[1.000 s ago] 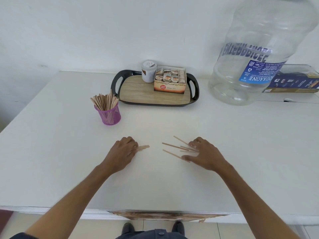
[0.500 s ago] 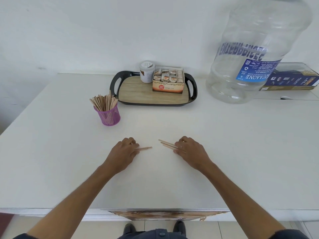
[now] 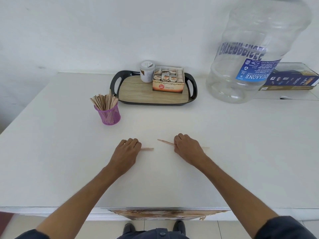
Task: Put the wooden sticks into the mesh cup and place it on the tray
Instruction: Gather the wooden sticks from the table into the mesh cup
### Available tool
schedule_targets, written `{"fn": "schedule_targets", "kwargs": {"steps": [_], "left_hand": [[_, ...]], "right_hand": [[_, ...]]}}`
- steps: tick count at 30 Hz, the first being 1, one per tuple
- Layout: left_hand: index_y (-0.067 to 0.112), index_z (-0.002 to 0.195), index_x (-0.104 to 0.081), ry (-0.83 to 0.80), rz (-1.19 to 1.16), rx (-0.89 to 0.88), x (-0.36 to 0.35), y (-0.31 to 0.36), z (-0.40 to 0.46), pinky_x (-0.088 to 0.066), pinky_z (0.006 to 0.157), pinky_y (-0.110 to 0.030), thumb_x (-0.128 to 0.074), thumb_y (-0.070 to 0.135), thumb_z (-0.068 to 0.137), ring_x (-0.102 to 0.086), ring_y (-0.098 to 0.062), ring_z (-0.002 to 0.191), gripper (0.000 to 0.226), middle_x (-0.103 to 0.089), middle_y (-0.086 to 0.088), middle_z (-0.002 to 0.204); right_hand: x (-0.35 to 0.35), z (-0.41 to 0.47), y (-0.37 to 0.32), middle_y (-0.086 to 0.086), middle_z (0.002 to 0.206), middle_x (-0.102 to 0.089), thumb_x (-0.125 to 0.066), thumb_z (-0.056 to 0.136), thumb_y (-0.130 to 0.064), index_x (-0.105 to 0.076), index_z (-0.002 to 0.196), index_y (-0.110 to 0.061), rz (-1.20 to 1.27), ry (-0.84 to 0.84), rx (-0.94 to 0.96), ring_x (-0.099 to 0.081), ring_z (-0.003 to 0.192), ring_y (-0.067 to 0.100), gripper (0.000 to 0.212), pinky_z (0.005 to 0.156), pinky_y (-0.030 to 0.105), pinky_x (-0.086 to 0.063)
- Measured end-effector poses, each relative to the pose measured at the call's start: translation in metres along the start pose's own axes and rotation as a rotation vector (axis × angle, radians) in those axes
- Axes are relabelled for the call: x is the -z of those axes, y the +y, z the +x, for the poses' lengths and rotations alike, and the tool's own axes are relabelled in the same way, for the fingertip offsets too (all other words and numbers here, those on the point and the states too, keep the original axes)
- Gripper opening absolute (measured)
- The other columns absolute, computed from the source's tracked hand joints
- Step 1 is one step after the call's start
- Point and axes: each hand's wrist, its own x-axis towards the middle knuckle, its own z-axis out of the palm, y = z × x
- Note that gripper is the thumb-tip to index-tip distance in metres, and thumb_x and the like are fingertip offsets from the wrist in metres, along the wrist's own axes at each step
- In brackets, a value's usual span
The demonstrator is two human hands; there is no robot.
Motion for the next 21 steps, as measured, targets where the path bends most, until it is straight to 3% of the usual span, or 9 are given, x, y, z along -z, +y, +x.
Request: {"fn": "schedule_targets", "kwargs": {"steps": [9,16,21], "left_hand": [[0.004,0.091,-0.069,0.002,-0.027,-0.039,-0.003,0.001,-0.001,-0.051,0.063,-0.034,-0.072,-0.012,0.068,-0.060,-0.026,0.071,0.028,-0.062,-0.007,0.079],[0.004,0.074,-0.062,-0.041,0.032,0.060,0.002,0.011,0.003,-0.048,0.051,-0.034,-0.066,-0.020,0.051,-0.057,-0.029,0.062,0.033,-0.059,-0.010,0.074],[0.001,0.089,-0.062,-0.005,-0.092,0.144,0.001,0.006,0.007,-0.047,0.060,-0.041,-0.055,-0.019,0.071,-0.056,-0.033,0.071,0.028,-0.058,-0.014,0.088]], "right_hand": [[0.000,0.002,0.004,0.006,0.111,-0.059,-0.041,0.100,-0.013,-0.056,0.115,-0.010,0.177,-0.027,0.069,-0.057,0.097,0.026,0.022,0.079,0.038,-0.048],[0.002,0.008,0.003,0.004,0.100,-0.065,-0.054,0.090,-0.013,-0.064,0.107,-0.009,0.306,-0.022,0.056,-0.061,0.089,0.025,0.020,0.078,0.034,-0.047],[0.016,0.013,0.016,0.000,0.089,-0.069,-0.065,0.084,-0.010,-0.071,0.097,-0.014,0.687,0.079,-0.058,-0.063,0.078,0.014,0.015,0.078,0.027,-0.051]]}}
